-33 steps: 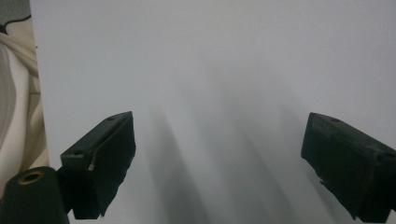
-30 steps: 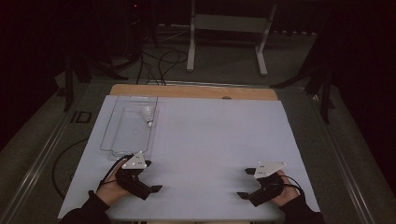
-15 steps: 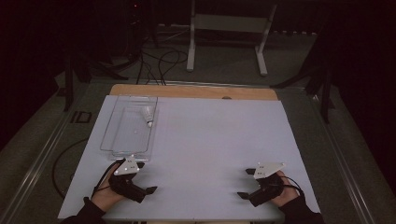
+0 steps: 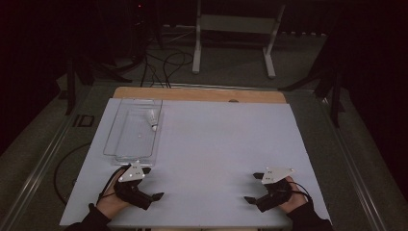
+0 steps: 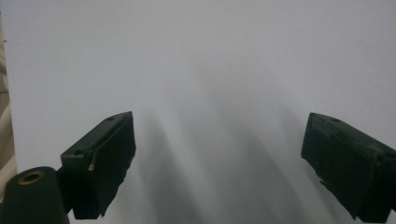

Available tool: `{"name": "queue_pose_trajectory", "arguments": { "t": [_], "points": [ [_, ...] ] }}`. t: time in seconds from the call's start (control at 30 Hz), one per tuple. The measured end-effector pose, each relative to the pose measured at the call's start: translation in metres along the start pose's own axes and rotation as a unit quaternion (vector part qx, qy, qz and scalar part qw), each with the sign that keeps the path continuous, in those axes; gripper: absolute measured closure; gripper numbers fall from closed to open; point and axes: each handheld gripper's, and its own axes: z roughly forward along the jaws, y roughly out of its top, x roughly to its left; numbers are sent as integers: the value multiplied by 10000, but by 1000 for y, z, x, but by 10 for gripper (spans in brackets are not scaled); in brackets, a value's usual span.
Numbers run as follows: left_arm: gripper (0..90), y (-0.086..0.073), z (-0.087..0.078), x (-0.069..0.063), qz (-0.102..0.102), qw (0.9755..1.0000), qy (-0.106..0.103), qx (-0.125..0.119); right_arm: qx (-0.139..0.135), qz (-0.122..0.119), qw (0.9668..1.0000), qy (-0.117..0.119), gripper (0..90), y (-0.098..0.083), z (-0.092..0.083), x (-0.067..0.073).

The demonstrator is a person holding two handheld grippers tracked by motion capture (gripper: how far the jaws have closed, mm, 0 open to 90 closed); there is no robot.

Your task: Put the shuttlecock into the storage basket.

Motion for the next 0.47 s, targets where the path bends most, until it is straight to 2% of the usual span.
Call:
{"name": "queue_pose_trajectory", "arguments": {
  "t": [0.47],
  "points": [
    [1,0,4,-3,31,10000,-37,-48,-10,0,10000,-67,102,0,1,0]
  ]
}}
